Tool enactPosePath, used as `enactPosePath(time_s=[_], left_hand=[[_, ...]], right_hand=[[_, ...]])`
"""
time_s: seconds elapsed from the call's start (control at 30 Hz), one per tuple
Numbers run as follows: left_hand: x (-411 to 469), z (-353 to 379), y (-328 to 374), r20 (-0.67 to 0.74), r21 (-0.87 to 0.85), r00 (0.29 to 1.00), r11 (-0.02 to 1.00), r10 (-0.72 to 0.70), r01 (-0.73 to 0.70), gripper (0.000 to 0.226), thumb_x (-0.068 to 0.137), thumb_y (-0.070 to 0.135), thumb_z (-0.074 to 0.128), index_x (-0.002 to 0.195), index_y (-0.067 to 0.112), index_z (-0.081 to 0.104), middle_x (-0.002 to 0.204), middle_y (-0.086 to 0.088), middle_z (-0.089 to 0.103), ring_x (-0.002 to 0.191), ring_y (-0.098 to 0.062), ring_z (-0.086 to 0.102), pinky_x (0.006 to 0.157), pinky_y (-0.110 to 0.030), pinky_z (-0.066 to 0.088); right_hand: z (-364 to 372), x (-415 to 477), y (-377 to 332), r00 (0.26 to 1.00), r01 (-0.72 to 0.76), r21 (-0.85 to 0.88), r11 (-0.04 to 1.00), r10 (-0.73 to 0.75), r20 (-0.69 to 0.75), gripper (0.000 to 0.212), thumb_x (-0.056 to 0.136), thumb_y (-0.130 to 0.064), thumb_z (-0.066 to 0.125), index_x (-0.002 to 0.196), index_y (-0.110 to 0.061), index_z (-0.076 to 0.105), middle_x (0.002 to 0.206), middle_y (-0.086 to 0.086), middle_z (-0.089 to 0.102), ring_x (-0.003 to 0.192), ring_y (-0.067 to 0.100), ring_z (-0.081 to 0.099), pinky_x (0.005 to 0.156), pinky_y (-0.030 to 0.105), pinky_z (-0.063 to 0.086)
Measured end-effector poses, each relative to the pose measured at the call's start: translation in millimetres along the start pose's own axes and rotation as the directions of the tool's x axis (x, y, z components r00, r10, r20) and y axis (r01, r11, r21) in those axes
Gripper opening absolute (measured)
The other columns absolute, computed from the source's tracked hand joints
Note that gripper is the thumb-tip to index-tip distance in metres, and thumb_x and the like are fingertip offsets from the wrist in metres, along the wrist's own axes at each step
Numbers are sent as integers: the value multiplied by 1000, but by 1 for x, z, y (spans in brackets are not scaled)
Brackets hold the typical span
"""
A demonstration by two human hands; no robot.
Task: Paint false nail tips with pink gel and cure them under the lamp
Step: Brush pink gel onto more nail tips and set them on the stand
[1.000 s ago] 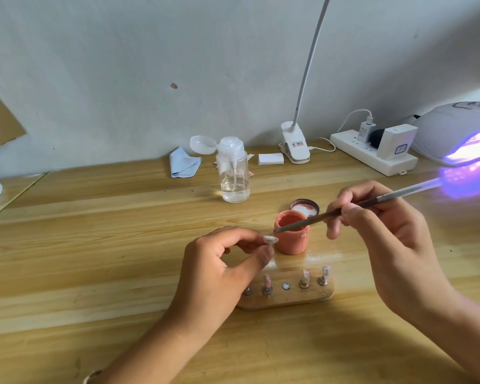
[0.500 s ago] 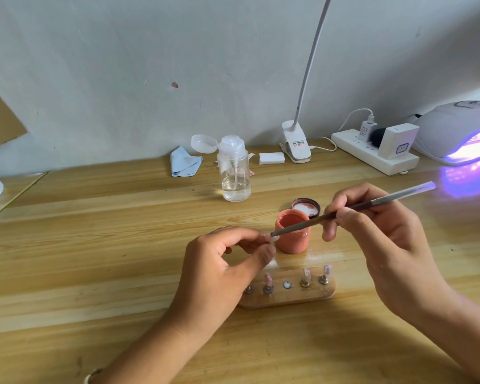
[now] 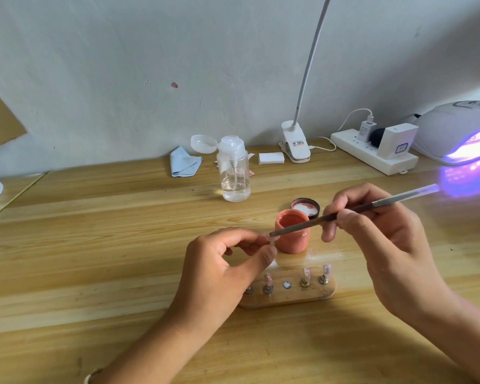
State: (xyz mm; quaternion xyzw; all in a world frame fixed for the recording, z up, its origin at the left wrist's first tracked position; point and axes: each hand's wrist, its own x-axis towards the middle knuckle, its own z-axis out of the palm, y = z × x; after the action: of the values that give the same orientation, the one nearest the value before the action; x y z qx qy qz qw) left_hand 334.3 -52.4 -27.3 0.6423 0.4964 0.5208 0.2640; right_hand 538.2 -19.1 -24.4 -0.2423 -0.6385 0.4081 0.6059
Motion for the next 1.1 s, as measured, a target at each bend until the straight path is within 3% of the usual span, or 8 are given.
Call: enactPosePath(time_s=[0.13,0.27,0.37,0.5,0.73,0.93,1.1], left_hand=[[0,0,1,2,4,1000,1000,-10,10,9,75,21,82,84,21,79,78,10,75,75,1,65,67,-8,44],[-1,-1,1,1,-13,999,999,-32,32,15,73,33,79,85,23,79,79,11,75,77,2,64,64,-13,48],[0,0,0,2,-13,999,999,-33,33,12,74,30,80,83,22,79,78,11,75,75,3,64,65,-11,47],[0,0,0,10,-21,999,999,-31,31,9,74,25,81,83,22,79,77,11,74,74,3,64,65,-8,45],[0,0,-1,10,-52,999,998,-43,43,17,72,34,78,85,23,80,79,11,75,74,6,62,63,-10,46],[1,0,-1,8,-39,999,999,-32,33,11,73,29,80,82,23,79,78,11,75,73,3,64,65,-6,43],[1,-1,-1,21,-82,998,995,-62,64,14,73,32,79,84,25,80,81,11,76,73,6,62,63,-9,45]], right_hand=[[0,1,-2,998,-24,-22,999,22,-58,8,81,-25,58,83,-20,64,63,0,64,73,13,60,79,17,46],[-3,4,-1,990,-19,-42,999,13,-140,6,80,-11,57,78,-16,61,59,2,61,67,8,58,73,13,45],[-2,2,0,996,11,-25,1000,-13,-85,9,87,-4,52,85,-9,59,61,-3,63,71,6,61,76,13,46],[1,-1,0,1000,8,-42,999,-9,-4,9,88,-22,57,89,-14,62,66,1,66,75,14,62,80,20,48],[-4,3,0,991,-1,-93,996,-11,-134,8,78,-26,56,78,-25,64,62,1,62,68,12,59,74,16,44],[0,-2,0,999,44,-99,994,-45,-4,11,90,-23,56,91,-13,62,69,3,68,75,16,63,80,21,47],[-2,0,0,998,13,-125,992,-22,-66,11,84,-26,56,85,-18,63,66,2,65,72,16,60,77,20,45]])
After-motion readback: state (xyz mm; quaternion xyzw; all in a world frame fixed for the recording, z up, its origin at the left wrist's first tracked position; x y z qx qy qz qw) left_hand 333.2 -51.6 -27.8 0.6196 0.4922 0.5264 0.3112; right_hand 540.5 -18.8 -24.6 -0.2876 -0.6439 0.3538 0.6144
